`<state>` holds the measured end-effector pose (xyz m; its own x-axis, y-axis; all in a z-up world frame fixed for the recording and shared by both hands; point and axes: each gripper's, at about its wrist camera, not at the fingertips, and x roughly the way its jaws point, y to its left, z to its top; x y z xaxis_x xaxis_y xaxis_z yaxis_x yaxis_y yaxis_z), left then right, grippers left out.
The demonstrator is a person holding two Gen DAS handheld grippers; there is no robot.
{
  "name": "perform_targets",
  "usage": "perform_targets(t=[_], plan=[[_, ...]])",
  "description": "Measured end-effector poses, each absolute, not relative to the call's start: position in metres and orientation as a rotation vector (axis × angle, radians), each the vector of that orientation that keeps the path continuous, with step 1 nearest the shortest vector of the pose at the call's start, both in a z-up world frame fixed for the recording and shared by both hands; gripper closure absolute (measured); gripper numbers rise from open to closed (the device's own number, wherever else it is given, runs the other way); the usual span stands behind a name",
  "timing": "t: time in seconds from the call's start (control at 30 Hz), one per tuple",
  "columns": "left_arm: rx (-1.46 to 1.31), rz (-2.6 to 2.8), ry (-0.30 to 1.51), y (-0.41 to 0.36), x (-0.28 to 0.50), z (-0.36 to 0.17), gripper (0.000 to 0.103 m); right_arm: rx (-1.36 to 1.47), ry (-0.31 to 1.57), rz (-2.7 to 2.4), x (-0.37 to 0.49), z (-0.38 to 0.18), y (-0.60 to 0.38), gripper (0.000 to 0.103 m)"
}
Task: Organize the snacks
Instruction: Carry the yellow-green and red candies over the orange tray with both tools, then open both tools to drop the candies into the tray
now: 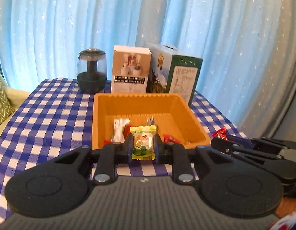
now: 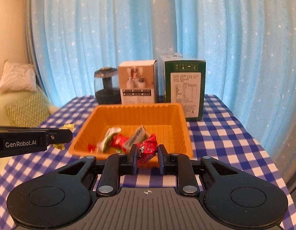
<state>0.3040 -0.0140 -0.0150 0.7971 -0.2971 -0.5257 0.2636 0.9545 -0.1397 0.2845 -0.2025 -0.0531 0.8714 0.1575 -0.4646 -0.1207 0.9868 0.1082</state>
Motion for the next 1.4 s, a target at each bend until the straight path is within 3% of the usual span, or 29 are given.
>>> perform_targets(t=[1.13, 1.2, 1.23, 1.27, 1.4], plan=[[-0.139, -0.334, 0.693, -0.019, 0.424, -0.064, 0.083, 0.2, 0.551, 0.1, 0.412, -0.083, -0.222, 0.081], [-0.113, -0.332, 0.693, -0.023, 0.425, -0.066, 0.079, 0.209, 0.555, 0.098, 0.413, -0.084, -0.224, 0.081], [-0.097, -0.321, 0.688, -0.025, 0.425, -0.066, 0.066, 0.216, 0.558, 0.098, 0.413, -0.084, -0.226, 0.081], [-0.09, -0.315, 0.681, -0.025, 0.425, -0.065, 0.06, 0.22, 0.559, 0.098, 0.413, -0.084, -0.227, 0.081], [-0.104, -0.294, 0.679, -0.018, 0.425, -0.064, 0.06, 0.235, 0.558, 0.095, 0.413, -0.084, -0.23, 0.081]])
